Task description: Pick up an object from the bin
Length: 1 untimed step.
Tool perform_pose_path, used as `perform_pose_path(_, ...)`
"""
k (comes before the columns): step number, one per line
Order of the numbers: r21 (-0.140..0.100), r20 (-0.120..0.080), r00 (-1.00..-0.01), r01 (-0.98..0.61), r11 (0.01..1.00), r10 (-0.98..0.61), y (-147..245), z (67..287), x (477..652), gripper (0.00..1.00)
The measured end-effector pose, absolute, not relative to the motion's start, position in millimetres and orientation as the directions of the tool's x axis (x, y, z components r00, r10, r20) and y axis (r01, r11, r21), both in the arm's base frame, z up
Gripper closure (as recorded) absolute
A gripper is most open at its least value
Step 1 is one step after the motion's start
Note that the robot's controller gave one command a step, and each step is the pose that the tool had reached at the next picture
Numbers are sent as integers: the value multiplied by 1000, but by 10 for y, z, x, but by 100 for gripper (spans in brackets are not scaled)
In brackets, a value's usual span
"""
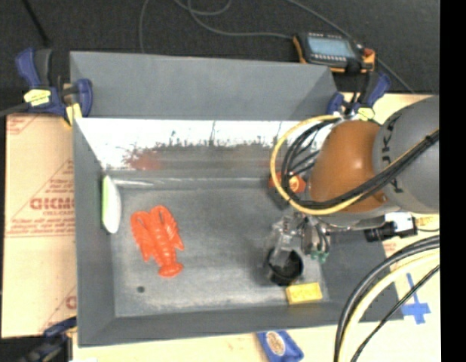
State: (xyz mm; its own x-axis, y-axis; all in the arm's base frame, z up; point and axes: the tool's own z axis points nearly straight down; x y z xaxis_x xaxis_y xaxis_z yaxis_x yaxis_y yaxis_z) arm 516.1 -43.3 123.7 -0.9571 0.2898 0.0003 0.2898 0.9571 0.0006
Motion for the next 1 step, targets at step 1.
perform_pose_path(1,2,-6,-958,288,958,288,-435,1371,5178,100)
